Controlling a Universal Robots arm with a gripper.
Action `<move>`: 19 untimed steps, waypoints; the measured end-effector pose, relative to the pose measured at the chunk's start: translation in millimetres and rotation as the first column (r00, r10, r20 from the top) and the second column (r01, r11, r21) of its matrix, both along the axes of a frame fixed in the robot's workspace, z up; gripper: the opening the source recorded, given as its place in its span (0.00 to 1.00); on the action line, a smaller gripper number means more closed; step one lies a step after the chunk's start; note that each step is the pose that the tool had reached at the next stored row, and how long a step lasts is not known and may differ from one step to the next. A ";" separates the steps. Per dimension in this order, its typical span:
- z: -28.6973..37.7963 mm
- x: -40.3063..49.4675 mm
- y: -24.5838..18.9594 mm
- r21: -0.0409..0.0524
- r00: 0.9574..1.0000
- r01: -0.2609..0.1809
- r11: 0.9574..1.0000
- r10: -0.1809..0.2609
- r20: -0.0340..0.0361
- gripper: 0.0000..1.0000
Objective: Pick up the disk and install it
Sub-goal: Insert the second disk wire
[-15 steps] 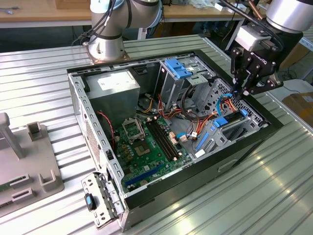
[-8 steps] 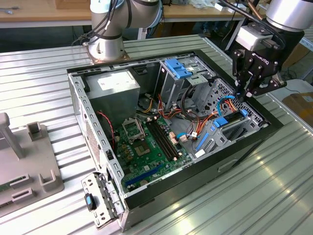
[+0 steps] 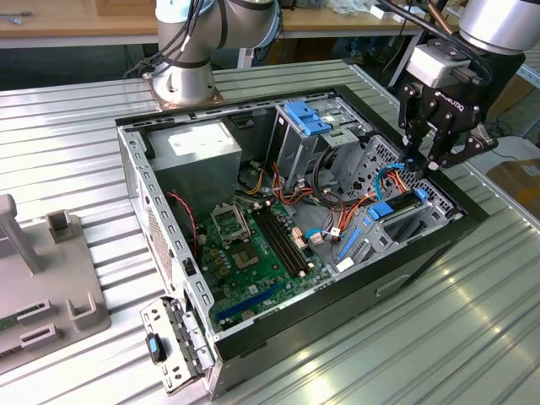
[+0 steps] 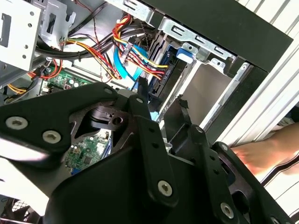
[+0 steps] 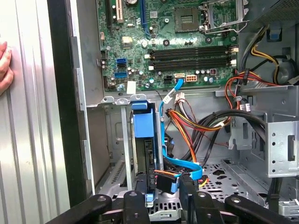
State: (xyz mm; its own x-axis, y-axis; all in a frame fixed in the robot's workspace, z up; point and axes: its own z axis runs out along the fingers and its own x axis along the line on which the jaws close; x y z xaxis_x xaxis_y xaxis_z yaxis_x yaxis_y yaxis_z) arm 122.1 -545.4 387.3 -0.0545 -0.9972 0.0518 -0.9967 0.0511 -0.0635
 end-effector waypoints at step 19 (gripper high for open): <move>2.2 -2.1 3.0 -0.039 1.000 0.003 0.999 -0.003 0.001 0.21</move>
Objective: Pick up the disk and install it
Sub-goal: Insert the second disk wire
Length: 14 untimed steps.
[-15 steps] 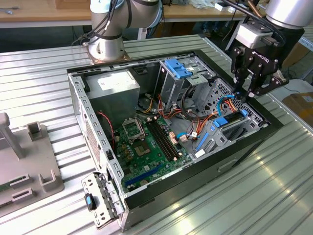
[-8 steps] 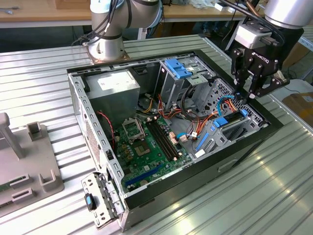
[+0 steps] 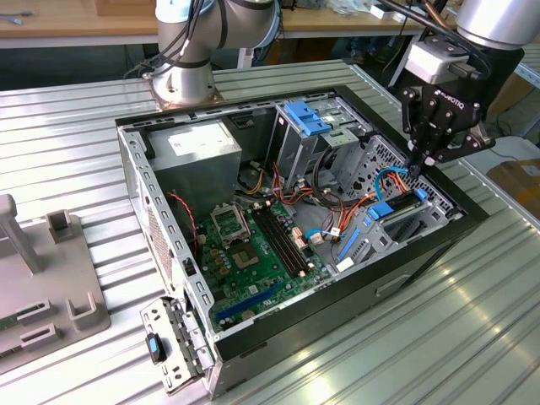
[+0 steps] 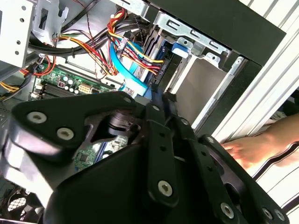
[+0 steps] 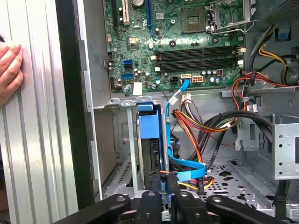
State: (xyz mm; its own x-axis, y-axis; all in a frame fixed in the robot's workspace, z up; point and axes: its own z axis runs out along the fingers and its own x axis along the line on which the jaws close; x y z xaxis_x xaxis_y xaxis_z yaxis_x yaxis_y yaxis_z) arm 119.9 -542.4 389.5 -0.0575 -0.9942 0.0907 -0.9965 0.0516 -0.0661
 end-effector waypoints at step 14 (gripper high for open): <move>0.0 0.0 0.0 -0.002 1.000 0.000 1.000 0.000 0.000 0.18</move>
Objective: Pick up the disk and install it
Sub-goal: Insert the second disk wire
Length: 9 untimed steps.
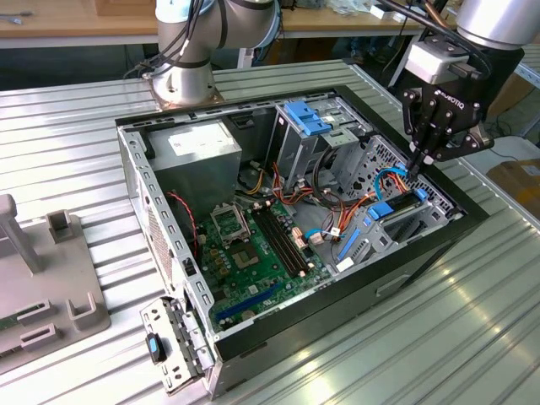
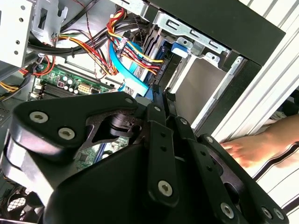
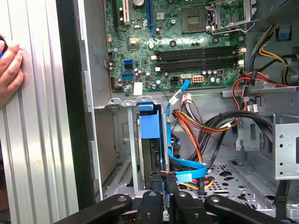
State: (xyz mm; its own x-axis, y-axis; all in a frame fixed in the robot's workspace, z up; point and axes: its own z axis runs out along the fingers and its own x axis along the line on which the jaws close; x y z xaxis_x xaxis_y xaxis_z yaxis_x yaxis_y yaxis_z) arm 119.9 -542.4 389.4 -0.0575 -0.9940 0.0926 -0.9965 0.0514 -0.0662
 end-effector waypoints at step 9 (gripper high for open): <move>0.0 0.0 0.0 -0.001 1.000 0.000 1.000 0.000 0.000 0.25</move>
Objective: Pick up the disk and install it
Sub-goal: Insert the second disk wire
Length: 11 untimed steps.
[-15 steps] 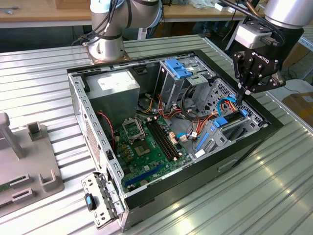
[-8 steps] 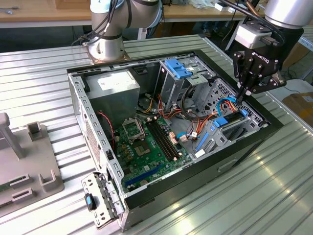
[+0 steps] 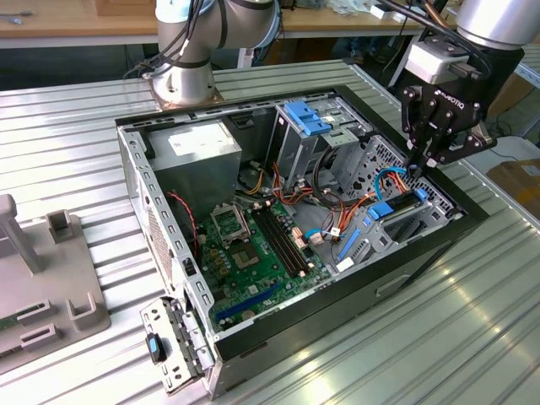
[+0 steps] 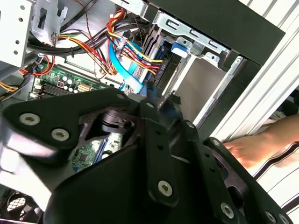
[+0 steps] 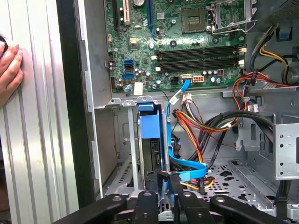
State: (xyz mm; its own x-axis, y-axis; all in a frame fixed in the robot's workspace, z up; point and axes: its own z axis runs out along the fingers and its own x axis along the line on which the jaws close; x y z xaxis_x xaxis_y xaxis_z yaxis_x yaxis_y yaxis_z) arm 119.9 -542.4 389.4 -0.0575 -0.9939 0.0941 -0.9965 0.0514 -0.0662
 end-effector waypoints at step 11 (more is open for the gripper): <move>-4.5 0.0 -0.2 -0.001 1.000 0.000 1.000 0.000 0.000 0.31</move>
State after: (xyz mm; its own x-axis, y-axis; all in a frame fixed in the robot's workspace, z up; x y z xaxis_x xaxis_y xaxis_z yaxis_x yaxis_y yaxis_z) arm 119.9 -542.6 385.0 -0.0575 -0.9938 0.0952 -0.9965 0.0513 -0.0663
